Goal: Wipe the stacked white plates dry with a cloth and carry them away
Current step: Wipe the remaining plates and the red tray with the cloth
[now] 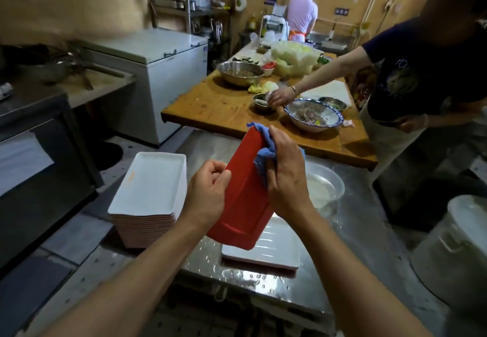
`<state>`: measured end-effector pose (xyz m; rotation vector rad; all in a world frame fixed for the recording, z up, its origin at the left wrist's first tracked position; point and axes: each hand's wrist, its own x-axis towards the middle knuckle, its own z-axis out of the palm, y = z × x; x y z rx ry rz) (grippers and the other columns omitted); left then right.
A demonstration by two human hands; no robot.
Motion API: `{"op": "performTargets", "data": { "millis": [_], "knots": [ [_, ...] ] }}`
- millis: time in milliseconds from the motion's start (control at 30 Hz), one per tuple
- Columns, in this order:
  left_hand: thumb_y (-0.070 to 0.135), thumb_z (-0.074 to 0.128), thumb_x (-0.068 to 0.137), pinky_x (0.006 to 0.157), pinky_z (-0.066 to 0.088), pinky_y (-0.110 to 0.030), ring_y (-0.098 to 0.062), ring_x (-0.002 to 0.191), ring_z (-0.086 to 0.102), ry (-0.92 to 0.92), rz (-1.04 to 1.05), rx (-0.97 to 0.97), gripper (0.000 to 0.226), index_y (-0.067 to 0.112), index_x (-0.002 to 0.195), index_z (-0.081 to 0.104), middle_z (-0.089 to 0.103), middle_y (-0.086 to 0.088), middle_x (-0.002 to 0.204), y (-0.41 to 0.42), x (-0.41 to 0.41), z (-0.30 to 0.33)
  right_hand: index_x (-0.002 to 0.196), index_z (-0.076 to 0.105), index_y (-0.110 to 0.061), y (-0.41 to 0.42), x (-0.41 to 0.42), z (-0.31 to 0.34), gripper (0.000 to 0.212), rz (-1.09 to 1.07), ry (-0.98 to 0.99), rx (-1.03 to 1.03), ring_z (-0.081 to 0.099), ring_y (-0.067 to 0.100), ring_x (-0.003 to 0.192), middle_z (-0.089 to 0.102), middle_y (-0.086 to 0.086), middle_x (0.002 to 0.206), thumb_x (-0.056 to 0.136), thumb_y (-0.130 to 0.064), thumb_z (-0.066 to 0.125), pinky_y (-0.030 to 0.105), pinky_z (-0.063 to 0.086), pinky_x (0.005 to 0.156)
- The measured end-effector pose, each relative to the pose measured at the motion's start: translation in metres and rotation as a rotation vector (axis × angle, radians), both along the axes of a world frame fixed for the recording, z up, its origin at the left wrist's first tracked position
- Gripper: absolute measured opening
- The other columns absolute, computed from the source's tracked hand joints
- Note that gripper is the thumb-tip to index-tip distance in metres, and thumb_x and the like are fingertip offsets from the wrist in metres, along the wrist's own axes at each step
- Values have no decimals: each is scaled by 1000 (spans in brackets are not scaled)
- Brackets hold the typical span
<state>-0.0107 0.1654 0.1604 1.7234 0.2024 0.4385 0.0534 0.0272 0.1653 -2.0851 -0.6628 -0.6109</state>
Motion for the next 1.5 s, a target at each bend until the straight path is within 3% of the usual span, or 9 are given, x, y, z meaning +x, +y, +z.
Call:
{"op": "performTargets", "data": {
  "millis": [200,367,533,667,767,833,967,1100,1500],
  "knots": [
    [11,48,96,70,53,-39,-23,73,61,-24,22,-200,9,12,92,55,66,-16,85,10,-6,10,146,27,-9,-12,0,-6,48,2,195,110,35,21,133,33,10,144,100,-15,40,44,32,110],
    [10,47,97,66,55,-32,-13,65,61,-25,89,-454,12,15,89,55,64,-4,75,0,2,5,150,14,-22,5,-17,-10,61,-71,368,236,38,-2,106,35,-2,122,98,-14,44,6,26,91],
    [11,49,95,52,54,-23,-5,57,64,-44,182,-590,16,17,83,58,66,2,70,0,13,-9,145,21,-28,0,-41,-30,63,37,574,355,52,9,116,44,1,133,93,-8,52,34,43,101],
    [11,44,98,52,51,-25,-8,59,63,36,78,-720,16,15,86,53,63,0,70,-5,11,-23,122,32,-29,-18,-35,-28,56,69,729,444,65,-3,85,59,-7,107,84,4,56,12,52,66],
    [14,47,97,58,47,-21,-5,69,60,147,-61,-534,12,15,109,49,60,-2,85,1,10,-19,115,35,-24,-34,-29,-23,54,26,675,372,66,-1,76,61,-5,96,78,6,59,15,52,60],
    [19,60,90,67,44,-19,-5,89,57,129,-65,-266,49,18,132,35,55,1,109,12,13,-8,112,37,-27,-44,-28,-16,56,54,674,291,67,5,75,62,-2,95,73,3,64,21,56,64],
    [25,81,70,82,50,-28,-6,104,58,72,-244,244,72,29,130,41,54,6,123,34,25,30,103,40,-30,-62,-26,0,54,184,713,73,62,9,66,62,10,95,57,-12,62,26,54,61],
    [24,86,56,71,58,-29,-18,87,70,325,-645,158,58,27,108,60,70,-2,98,40,29,44,106,42,-32,-72,-19,14,56,272,692,-133,61,9,64,61,7,93,57,-15,64,22,51,57],
    [-4,70,75,78,54,-39,-27,85,65,244,-442,-56,43,10,115,59,67,-16,99,24,17,31,147,26,-31,-18,-15,23,75,169,184,-447,46,25,116,47,5,135,73,-27,36,44,38,95]
  ]
}}
